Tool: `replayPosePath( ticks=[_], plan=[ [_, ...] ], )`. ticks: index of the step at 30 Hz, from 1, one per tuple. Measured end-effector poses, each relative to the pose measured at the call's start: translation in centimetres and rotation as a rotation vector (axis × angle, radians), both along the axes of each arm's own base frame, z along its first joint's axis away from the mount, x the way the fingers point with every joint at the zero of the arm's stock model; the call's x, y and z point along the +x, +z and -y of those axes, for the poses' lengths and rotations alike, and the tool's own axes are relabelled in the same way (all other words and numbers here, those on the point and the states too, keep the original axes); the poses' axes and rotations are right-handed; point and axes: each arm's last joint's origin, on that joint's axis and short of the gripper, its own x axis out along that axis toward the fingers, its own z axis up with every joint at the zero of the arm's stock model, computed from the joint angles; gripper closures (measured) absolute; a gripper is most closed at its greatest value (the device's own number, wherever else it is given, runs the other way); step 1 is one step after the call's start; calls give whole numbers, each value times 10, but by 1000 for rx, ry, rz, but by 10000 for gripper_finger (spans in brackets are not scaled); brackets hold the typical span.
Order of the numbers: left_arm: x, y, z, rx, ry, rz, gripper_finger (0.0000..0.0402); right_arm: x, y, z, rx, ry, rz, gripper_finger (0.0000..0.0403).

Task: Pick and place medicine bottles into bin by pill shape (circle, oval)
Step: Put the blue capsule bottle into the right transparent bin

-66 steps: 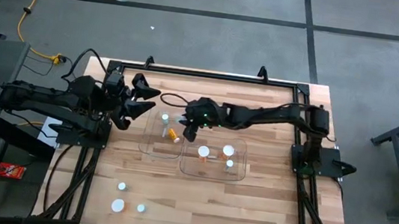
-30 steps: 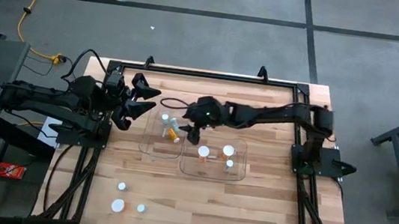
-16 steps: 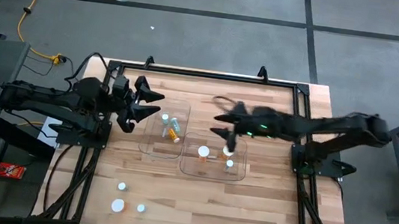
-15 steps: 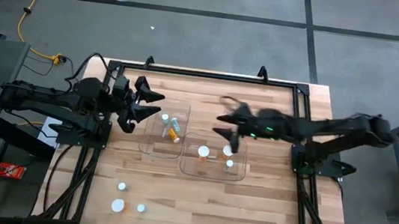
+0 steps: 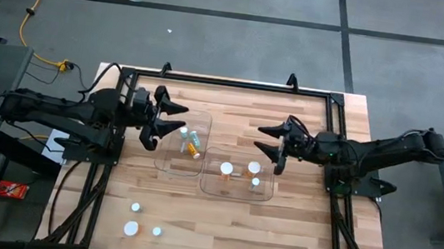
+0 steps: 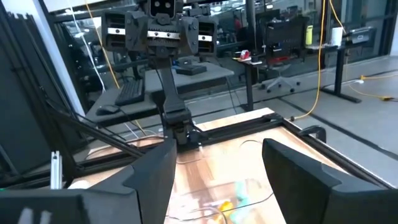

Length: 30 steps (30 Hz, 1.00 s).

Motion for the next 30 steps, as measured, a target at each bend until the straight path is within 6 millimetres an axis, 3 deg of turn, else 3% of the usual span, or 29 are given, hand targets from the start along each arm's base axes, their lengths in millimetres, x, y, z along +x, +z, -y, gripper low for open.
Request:
replayPosePath(
  ticks=[11, 14, 21, 23, 30],
  plan=[
    [2, -5, 1, -74, -36, -43, 186, 0, 0, 0, 3, 4, 1, 171],
    [3, -4, 11, -106, -114, -163, 186, 0, 0, 0, 3, 4, 0, 171],
    [-8, -5, 68, -183, -283, -778, 200, 0, 0, 0, 3, 4, -1, 171],
    [-10, -5, 89, -202, -340, -852, 206, 0, -1, 0, 1, 4, -11, 171],
    [-23, -43, 159, -117, -423, -1149, 223, 0, -3, 0, -2, 3, -33, 171]
  ],
)
